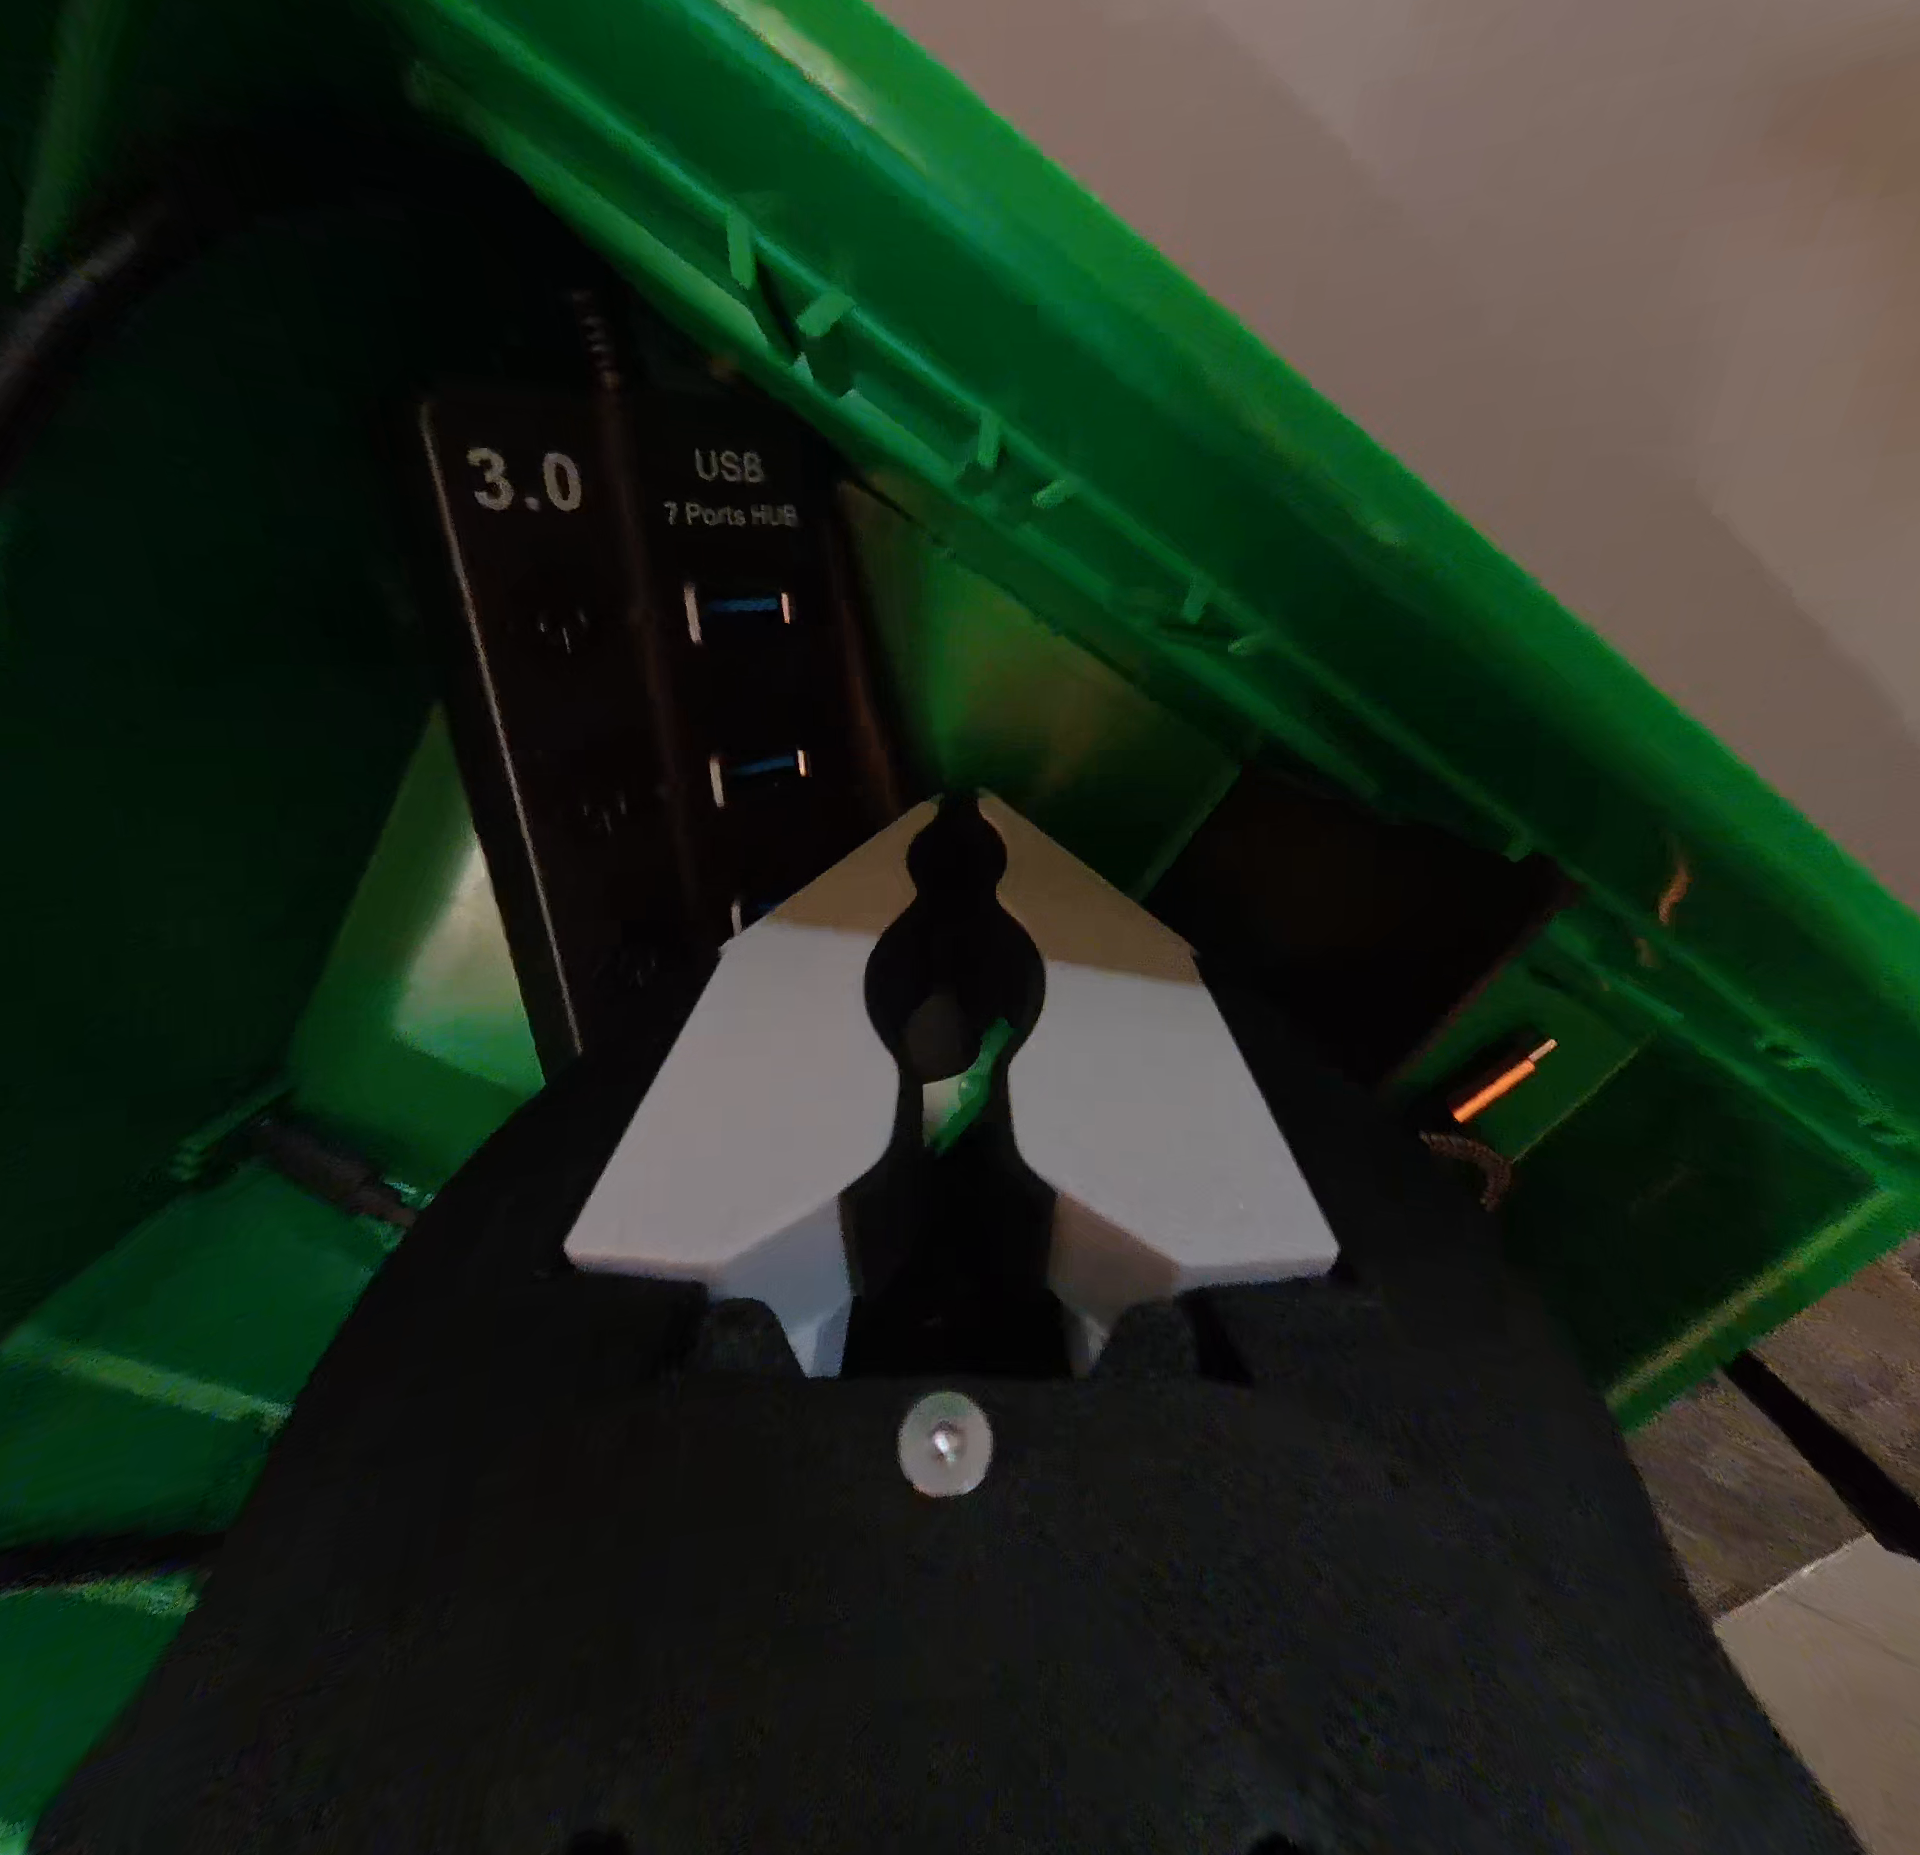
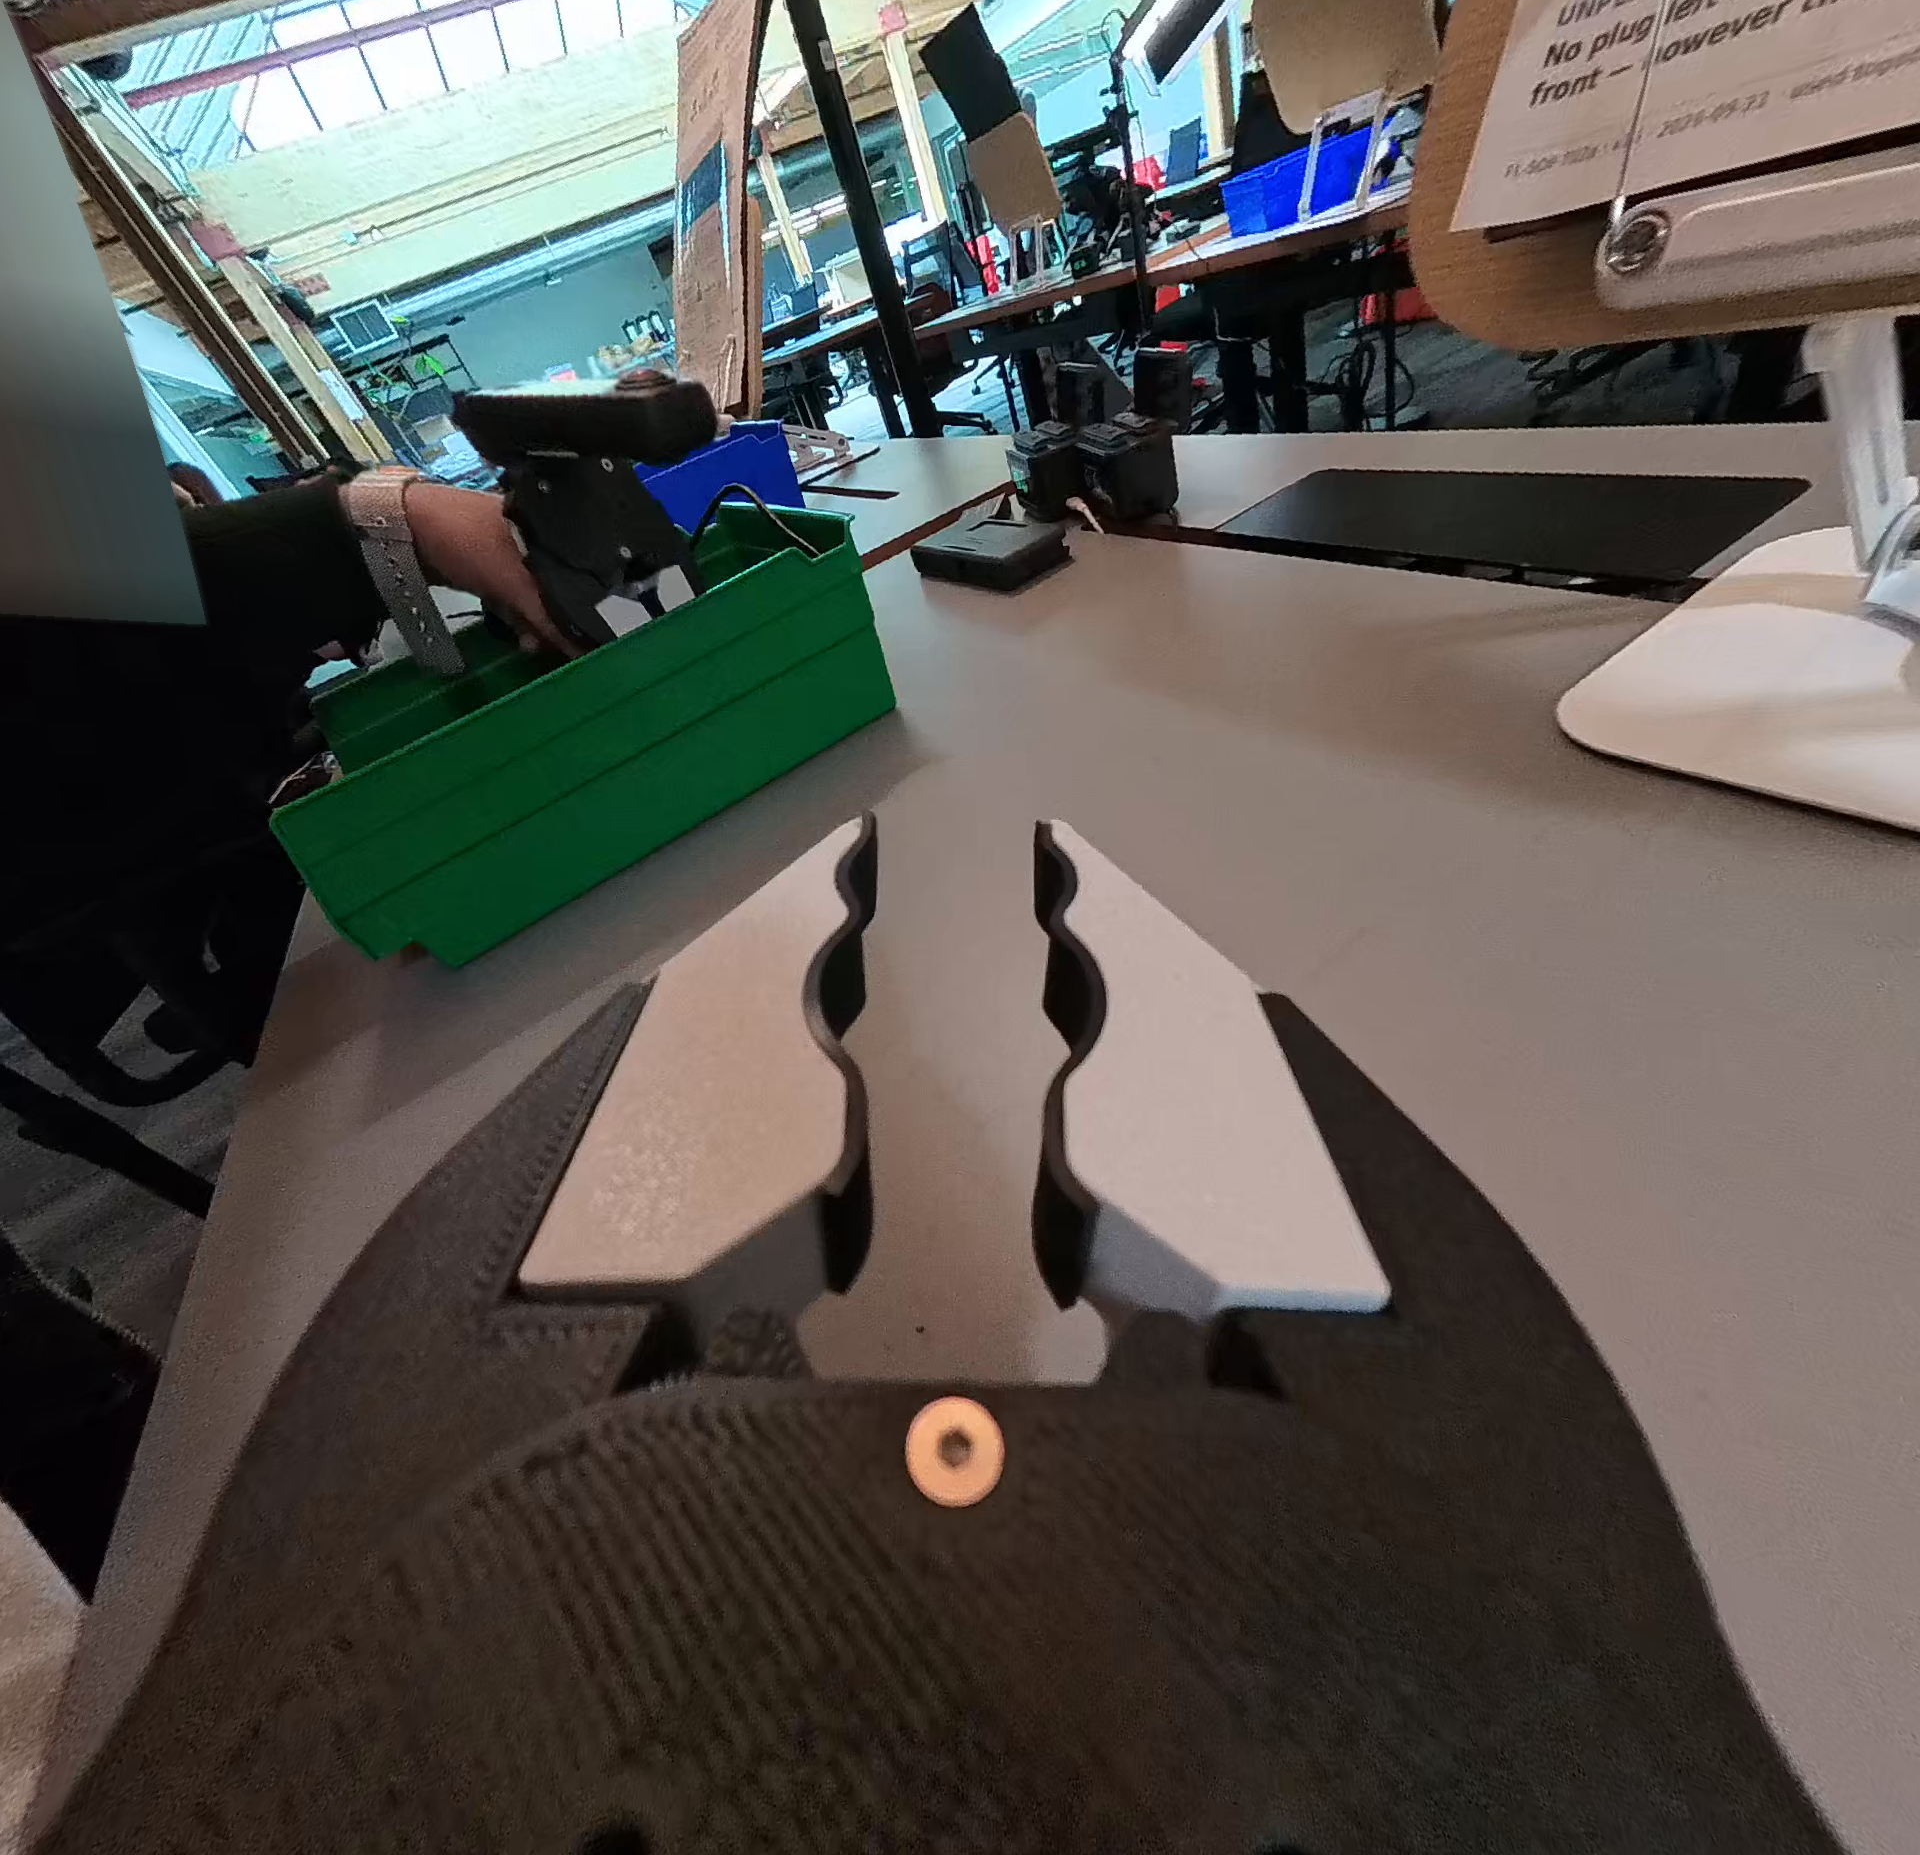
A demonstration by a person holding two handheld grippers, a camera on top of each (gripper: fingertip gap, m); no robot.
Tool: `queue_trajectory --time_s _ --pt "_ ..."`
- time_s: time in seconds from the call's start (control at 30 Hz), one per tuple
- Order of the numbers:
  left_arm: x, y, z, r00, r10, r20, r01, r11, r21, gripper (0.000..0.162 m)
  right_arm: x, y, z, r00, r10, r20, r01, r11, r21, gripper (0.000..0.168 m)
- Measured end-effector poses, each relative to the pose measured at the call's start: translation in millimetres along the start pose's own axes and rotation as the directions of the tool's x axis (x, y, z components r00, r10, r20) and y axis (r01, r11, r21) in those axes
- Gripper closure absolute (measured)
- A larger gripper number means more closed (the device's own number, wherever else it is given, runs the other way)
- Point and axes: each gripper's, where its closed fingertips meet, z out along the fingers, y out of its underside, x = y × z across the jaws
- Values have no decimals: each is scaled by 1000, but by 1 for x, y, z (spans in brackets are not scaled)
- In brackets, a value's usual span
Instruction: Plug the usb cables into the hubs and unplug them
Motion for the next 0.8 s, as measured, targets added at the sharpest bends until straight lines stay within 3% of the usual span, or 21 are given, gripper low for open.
queue_trajectory --time_s 0.13,0.27,0.4,0.5,0.63,0.8 --pt "-8 -1 0 990 30 140 -24 999 -45 158 4 -5 -8 1000 15 -15 -14 999 29 140" --pt "-11 -4 -4 982 31 188 -23 999 -45 158 6 -6 -12 999 25 -20 -24 999 44 140" --pt "-15 -10 -19 985 -46 164 41 999 30 157 7 -8 -15 1000 19 -22 -18 998 53 140" --pt "-28 -17 -38 981 -113 157 93 988 126 144 10 -10 -18 999 20 -30 -18 998 59 140" --pt "-45 -16 -49 970 -189 152 155 966 207 158 13 -13 -20 999 31 -37 -29 997 72 140" --pt "-45 -16 -49 971 -222 88 195 949 248 156 15 -10 -19 999 39 -37 -36 997 66 140"
